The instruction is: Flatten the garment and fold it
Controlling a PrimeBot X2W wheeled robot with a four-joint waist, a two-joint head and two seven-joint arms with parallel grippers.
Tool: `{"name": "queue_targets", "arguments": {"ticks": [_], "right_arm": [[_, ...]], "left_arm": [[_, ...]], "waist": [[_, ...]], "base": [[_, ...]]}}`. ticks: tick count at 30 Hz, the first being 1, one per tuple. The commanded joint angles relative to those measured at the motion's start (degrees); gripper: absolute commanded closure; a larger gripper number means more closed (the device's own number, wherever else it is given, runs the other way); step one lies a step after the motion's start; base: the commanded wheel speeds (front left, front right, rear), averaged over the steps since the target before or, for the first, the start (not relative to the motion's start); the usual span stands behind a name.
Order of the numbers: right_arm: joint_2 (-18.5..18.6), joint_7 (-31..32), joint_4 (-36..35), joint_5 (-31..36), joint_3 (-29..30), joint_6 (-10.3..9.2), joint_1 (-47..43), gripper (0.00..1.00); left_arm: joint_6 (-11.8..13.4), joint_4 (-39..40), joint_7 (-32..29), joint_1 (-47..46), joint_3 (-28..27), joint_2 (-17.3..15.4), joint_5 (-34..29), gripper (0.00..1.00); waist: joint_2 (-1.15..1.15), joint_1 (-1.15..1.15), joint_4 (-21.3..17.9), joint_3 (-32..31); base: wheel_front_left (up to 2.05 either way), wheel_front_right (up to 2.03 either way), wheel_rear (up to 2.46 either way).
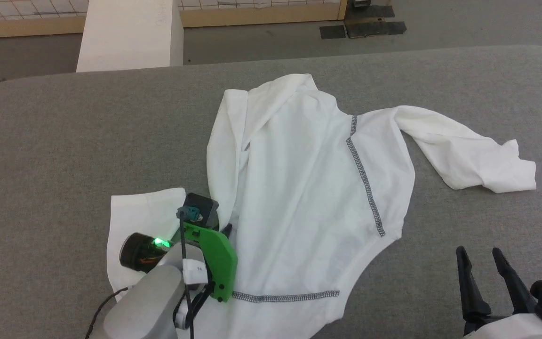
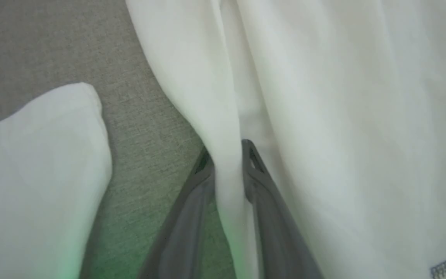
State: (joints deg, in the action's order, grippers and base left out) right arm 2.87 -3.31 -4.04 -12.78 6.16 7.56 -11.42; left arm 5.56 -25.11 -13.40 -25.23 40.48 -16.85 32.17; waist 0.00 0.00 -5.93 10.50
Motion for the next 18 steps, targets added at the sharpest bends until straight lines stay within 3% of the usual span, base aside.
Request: {"name": "queue_targets", "arguments": {"ticks": [1, 5, 12, 18], "right_arm": [[0.0, -0.5, 0.1, -0.6, 0.0, -0.08, 0.8, 0.00], [0.0, -0.4, -0.3, -0.4, 0.1, -0.08, 1.1, 0.00], [0.0, -0.5, -1.1, -0.3, -0.1, -0.08, 3.6, 0.00], [0.0, -1.9, 0.4, -1.0, 0.2, -0.08, 5.4, 0.00]], "left_arm": [[-0.4, -0.8, 0.4, -0.6, 0.1, 0.0, -0.2, 1.00], [-1.4, 0.5, 2.2, -3.6, -0.4, -2.3, -1.6, 1.00], [-4.4, 2.4, 1.5, -12.9, -3.0, -12.3, -4.7, 1.00], [-4.6, 1.7, 1.7, -18.1, -5.6, -17.3, -5.8, 1.00]], "waist": [[0.00, 0.00, 0.1, 0.1], [0.00, 0.00, 0.1, 1.5], [0.00, 0.00, -2.4, 7.3], [0.00, 0.00, -4.5, 11.6]], "base": [[0.00, 0.00, 0.00], [0.00, 0.00, 0.00], [0.00, 0.00, 0.00], [0.00, 0.00, 0.00]]}}
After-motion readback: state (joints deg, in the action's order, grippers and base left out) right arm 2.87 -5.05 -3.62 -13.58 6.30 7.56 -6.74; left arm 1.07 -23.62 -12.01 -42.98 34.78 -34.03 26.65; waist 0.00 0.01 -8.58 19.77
